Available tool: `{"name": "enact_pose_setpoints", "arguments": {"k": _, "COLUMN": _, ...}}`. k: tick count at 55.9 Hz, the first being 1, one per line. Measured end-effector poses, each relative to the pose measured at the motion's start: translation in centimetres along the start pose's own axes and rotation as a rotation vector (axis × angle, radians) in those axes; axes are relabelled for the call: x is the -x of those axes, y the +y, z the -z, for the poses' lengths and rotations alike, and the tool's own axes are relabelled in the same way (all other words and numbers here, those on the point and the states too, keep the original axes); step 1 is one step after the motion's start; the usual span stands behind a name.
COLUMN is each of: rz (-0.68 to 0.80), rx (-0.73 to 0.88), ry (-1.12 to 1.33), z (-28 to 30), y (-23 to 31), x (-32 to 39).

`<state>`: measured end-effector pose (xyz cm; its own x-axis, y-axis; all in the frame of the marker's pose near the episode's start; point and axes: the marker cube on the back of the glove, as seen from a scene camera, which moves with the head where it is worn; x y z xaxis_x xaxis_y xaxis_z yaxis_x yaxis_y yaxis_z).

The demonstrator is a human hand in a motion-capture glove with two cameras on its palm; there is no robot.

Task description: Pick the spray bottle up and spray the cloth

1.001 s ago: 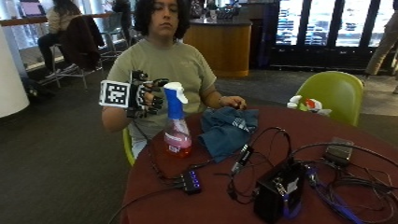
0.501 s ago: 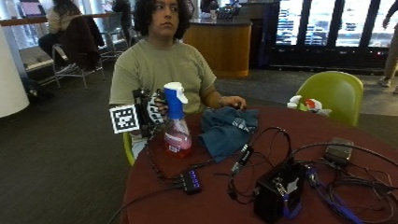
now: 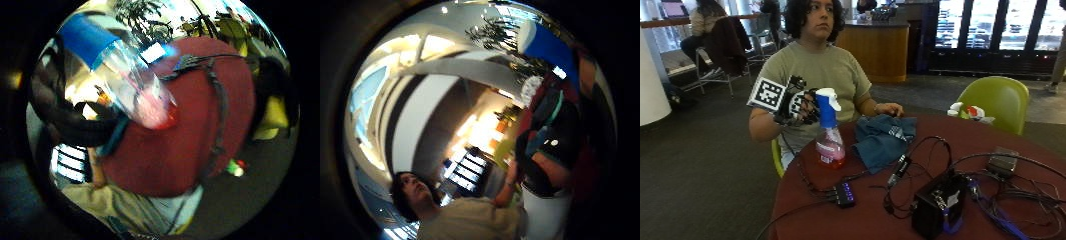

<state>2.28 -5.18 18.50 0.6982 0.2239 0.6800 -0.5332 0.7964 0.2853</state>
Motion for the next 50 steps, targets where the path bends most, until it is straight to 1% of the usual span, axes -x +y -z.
{"name": "enact_pose_setpoints", "arguments": {"k": 4, "rz": 0.075, "rx": 0.068, "ry": 0.138, "z": 1.1, "y": 1.5, "x": 0.4}}
{"name": "enact_pose_setpoints", "arguments": {"k": 10, "rz": 0.132, "rx": 0.14, "ry": 0.234, "z": 2.6, "y": 3.7, "x": 1.1}}
{"name": "enact_pose_setpoints", "arguments": {"k": 18, "rz": 0.142, "rx": 0.279, "ry": 0.343, "z": 4.4, "y": 6.6, "x": 1.6}}
{"name": "enact_pose_setpoints", "arguments": {"k": 25, "rz": 0.185, "rx": 0.253, "ry": 0.549, "z": 5.7, "y": 8.2, "x": 1.3}}
{"name": "enact_pose_setpoints", "arguments": {"k": 33, "rz": 0.182, "rx": 0.236, "ry": 0.751, "z": 6.8, "y": 10.1, "x": 1.3}}
{"name": "enact_pose_setpoints", "arguments": {"k": 39, "rz": 0.166, "rx": 0.25, "ry": 0.793, "z": 7.0, "y": 10.8, "x": 1.3}}
{"name": "enact_pose_setpoints", "arguments": {"k": 50, "rz": 0.15, "rx": 0.286, "ry": 0.781, "z": 6.7, "y": 11.1, "x": 1.1}}
